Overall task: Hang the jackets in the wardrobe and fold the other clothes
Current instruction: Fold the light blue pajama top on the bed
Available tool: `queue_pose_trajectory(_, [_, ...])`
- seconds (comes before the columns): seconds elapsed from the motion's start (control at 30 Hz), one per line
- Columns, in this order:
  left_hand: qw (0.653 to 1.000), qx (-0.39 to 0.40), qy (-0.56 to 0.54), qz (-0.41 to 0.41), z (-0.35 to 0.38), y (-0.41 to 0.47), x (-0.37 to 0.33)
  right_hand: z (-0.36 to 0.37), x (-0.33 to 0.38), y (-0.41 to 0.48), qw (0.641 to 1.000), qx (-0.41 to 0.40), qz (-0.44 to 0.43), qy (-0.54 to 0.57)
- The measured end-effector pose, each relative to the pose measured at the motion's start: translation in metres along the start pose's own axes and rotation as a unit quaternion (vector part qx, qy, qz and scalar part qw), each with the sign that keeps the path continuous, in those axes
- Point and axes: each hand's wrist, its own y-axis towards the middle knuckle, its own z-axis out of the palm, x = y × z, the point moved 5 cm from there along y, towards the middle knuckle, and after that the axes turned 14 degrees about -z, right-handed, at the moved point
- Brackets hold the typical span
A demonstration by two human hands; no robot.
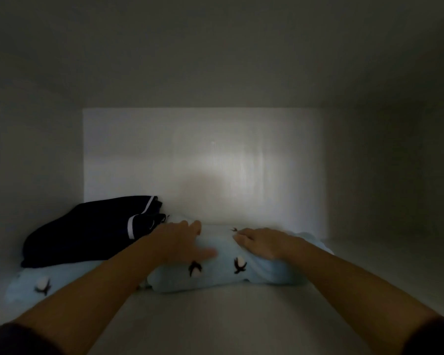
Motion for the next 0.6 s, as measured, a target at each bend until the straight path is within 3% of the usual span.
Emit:
queue_pose_trajectory(0.13, [0.993, 0.02, -0.111, -0.04, -0.013, 0.044, -0.013, 0.013, 0.007, 0.028, 0.999, -0.002, -0.021, 0.05])
queue_pose_trajectory(0.23, [0.98, 0.133, -0.138, -0.047, 0.022, 0.07, -0.018, 0.021, -0.008, 0.04, 0.987, 0.067, -0.001, 0.145])
queue_pose_trajectory(0.3, [0.972, 0.174, -0.141, -0.067, 0.041, 0.082, -0.011, 0.019, -0.039, 0.037, 0.984, 0.089, 0.066, 0.138])
queue_pose_trajectory(0.43, [0.968, 0.186, -0.113, -0.12, 0.051, 0.096, 0.005, 0.021, -0.109, 0.018, 0.954, 0.143, 0.247, 0.089])
queue_pose_trajectory(0.53, [0.972, 0.182, -0.088, -0.122, 0.056, 0.101, 0.013, 0.014, -0.12, 0.013, 0.951, 0.149, 0.269, 0.039])
queue_pose_trajectory(0.6, [0.982, 0.112, -0.057, -0.143, 0.049, 0.1, 0.021, 0.0, -0.111, 0.012, 0.959, 0.11, 0.259, -0.027])
